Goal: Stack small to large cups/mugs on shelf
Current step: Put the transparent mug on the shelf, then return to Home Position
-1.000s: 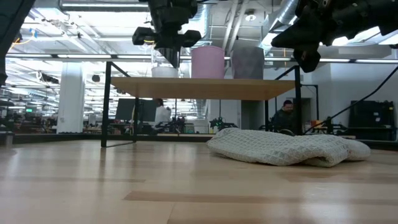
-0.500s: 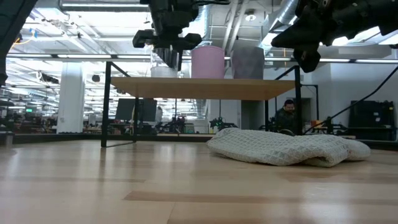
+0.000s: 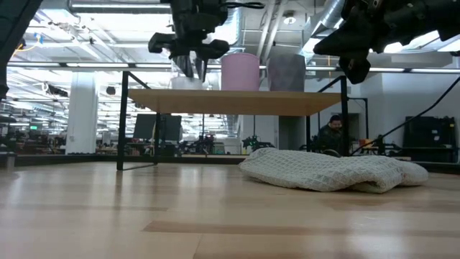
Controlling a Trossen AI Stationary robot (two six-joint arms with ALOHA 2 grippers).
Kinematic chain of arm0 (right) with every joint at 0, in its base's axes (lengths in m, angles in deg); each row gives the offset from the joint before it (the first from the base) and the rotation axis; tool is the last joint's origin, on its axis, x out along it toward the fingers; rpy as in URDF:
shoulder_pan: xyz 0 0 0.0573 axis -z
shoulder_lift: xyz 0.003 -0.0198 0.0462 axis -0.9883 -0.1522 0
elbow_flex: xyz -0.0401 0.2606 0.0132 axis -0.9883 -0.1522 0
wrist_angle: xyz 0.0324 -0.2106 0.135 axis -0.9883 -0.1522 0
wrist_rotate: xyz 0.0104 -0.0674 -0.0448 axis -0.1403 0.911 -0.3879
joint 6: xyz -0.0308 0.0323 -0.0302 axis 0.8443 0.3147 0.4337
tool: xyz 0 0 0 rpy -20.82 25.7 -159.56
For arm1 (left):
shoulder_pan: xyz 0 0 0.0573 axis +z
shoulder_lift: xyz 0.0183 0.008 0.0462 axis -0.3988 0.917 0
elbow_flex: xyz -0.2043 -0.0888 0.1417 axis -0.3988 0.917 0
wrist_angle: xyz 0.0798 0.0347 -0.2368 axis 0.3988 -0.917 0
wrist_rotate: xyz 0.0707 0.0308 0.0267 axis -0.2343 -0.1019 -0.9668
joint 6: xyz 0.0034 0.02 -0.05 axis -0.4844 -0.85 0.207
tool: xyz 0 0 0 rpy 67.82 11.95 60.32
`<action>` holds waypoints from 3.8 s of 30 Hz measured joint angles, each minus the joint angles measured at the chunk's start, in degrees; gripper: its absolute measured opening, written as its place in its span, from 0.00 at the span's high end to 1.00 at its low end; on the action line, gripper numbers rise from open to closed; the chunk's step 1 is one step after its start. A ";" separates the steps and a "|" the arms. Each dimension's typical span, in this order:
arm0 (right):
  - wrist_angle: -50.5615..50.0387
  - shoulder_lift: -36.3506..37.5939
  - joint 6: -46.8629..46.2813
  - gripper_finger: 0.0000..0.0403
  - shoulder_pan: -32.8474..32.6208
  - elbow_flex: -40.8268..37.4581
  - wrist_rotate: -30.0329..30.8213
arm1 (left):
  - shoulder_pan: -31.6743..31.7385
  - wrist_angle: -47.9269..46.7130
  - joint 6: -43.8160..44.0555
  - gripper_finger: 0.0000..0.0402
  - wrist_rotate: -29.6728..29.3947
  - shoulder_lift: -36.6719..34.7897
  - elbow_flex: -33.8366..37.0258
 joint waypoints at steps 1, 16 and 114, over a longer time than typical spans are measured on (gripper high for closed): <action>-0.02 0.00 0.01 0.98 -0.01 0.00 0.00 | 0.00 -0.30 0.27 0.70 -0.03 -0.03 -0.02; -0.02 0.00 0.14 0.98 0.00 0.00 0.00 | 0.00 0.57 0.86 0.70 -1.89 -0.17 -5.09; -12.93 26.80 13.33 0.98 5.94 -5.64 16.99 | -0.02 67.59 84.04 0.70 -10.40 -83.67 84.05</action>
